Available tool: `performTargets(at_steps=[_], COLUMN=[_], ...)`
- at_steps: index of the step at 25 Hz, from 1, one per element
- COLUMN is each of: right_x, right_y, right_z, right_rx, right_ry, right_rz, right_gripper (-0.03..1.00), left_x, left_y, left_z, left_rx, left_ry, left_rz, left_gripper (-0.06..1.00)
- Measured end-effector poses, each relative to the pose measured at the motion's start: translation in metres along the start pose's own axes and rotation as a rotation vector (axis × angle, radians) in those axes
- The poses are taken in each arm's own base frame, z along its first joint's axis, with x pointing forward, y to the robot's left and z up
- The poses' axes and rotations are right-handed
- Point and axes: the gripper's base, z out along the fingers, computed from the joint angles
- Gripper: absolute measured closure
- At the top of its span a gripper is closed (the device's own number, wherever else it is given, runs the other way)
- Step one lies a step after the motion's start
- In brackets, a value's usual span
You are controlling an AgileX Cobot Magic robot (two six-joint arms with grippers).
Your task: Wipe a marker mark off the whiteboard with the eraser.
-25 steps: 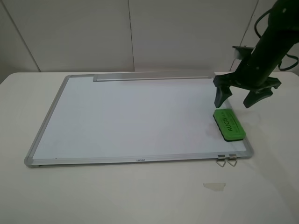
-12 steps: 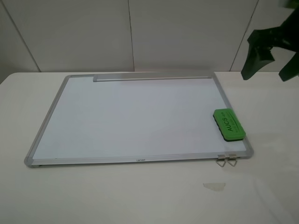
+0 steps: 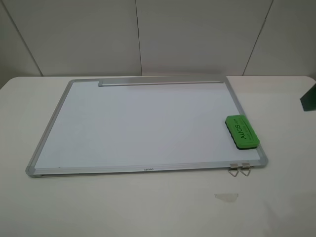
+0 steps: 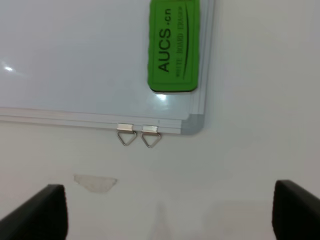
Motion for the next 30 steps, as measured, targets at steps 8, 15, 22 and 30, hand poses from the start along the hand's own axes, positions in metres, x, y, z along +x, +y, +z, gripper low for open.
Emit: performTargets(at_steps=[8, 15, 22, 30], right_x=[0.08, 0.125, 0.154, 0.165], right_y=[-0.006, -0.009, -0.01, -0.01], right_z=[0.001, -0.007, -0.025, -0.029], right_rx=[0.012, 0.002, -0.009, -0.013], right_ry=[-0.231, -0.432, -0.646, -0.717], right_rz=[-0.011, -0.013, -0.016, -0.016], right_gripper=[0.15, 0.15, 0.15, 0.15], left_x=[0.0, 0.0, 0.0, 0.0], left_y=[0.0, 0.0, -0.001, -0.001], left_z=[0.0, 0.0, 0.0, 0.0], left_rx=[0.0, 0.0, 0.006, 0.006], left_ry=[0.0, 0.0, 0.0, 0.0], left_rz=[0.0, 0.0, -0.003, -0.004], left_gripper=[0.26, 0.26, 0.26, 0.26])
